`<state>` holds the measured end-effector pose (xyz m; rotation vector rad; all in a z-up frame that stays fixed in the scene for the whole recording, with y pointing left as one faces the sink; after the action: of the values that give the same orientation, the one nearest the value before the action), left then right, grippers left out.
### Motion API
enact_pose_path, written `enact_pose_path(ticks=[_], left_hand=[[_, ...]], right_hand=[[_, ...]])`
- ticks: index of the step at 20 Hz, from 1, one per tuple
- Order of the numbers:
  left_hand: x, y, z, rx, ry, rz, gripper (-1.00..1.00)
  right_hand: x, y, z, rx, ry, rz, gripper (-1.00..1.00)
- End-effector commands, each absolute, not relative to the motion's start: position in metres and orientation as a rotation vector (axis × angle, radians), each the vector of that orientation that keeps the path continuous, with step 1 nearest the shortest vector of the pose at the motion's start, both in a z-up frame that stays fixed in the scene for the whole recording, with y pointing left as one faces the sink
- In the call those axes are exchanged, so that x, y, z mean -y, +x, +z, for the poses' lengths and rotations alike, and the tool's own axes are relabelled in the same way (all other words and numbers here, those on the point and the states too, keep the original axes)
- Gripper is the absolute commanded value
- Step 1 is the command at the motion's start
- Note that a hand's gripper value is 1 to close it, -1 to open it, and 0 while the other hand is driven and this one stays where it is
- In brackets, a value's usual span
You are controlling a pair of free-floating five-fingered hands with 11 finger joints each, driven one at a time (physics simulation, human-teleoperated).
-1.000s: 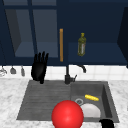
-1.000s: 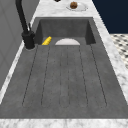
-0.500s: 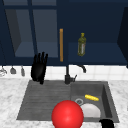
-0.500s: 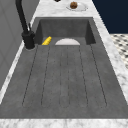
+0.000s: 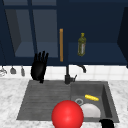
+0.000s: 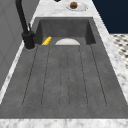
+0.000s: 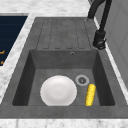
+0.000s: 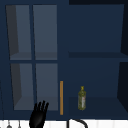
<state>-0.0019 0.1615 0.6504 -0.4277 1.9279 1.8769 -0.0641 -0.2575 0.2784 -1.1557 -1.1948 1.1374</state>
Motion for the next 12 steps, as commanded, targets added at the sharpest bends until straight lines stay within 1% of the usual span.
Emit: enact_pose_path(ticks=[1, 12], left_hand=[[-0.1591, -0.0019, 0.6555, -2.015, -0.422, 1.698, -1.0], [-0.1524, -0.0014, 0.6554, -2.029, -0.46, 1.675, -1.0]], right_hand=[[0.2575, -0.0641, 0.2784, 1.195, -1.156, 1.137, 0.0], [0.2575, -0.0641, 0.2784, 1.195, -1.156, 1.137, 0.0]])
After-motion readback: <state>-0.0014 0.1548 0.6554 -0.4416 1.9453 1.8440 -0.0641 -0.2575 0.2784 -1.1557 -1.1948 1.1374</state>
